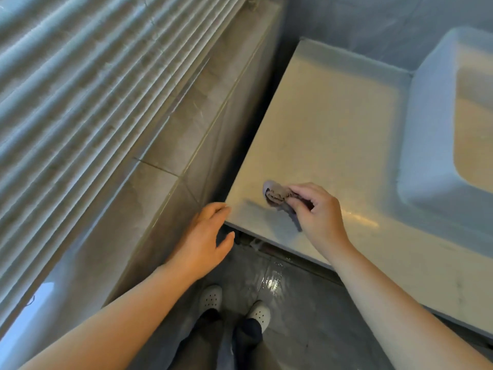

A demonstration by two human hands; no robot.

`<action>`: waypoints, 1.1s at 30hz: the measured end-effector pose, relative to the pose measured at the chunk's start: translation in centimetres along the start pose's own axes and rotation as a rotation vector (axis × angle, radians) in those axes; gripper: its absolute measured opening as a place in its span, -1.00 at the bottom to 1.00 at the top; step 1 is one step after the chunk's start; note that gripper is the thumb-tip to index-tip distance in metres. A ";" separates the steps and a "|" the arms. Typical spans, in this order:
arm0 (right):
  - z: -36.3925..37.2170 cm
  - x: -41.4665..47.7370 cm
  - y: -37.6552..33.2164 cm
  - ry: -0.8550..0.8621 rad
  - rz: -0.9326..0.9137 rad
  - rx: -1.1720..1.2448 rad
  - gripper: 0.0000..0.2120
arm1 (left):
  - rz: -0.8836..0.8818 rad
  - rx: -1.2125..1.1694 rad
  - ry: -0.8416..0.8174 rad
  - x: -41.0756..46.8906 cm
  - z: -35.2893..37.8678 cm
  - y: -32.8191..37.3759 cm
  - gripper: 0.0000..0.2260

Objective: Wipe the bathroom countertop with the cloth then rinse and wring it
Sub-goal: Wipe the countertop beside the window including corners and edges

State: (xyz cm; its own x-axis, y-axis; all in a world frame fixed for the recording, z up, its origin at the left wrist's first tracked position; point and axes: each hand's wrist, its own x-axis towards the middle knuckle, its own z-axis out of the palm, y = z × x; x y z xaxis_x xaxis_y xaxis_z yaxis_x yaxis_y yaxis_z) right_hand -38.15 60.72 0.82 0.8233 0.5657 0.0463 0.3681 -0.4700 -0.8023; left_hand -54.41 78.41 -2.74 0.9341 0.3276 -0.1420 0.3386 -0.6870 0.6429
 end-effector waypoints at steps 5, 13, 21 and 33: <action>0.6 6.2 2.2 0.030 0.024 -0.127 -0.76 | 0.109 0.146 -0.075 2.2 0.6 0.5 -0.47; 3.3 7.7 5.6 0.016 0.101 -0.155 -0.73 | 0.109 0.255 -0.097 2.4 1.6 0.1 -0.42; 3.6 0.0 5.1 -0.014 0.075 -0.099 -0.74 | 0.111 0.271 -0.128 2.3 1.2 -0.2 -0.41; 0.5 -7.4 2.5 -0.140 0.245 0.027 -0.74 | 0.112 0.276 -0.159 2.4 0.7 0.2 -0.39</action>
State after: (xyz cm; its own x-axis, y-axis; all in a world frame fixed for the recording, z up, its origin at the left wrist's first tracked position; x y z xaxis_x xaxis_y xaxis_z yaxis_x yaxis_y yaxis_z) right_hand -43.52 55.71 -1.81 0.8178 0.5264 -0.2327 0.1519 -0.5873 -0.7950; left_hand -52.04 78.57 -3.50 0.9659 0.1498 -0.2112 0.2302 -0.8701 0.4358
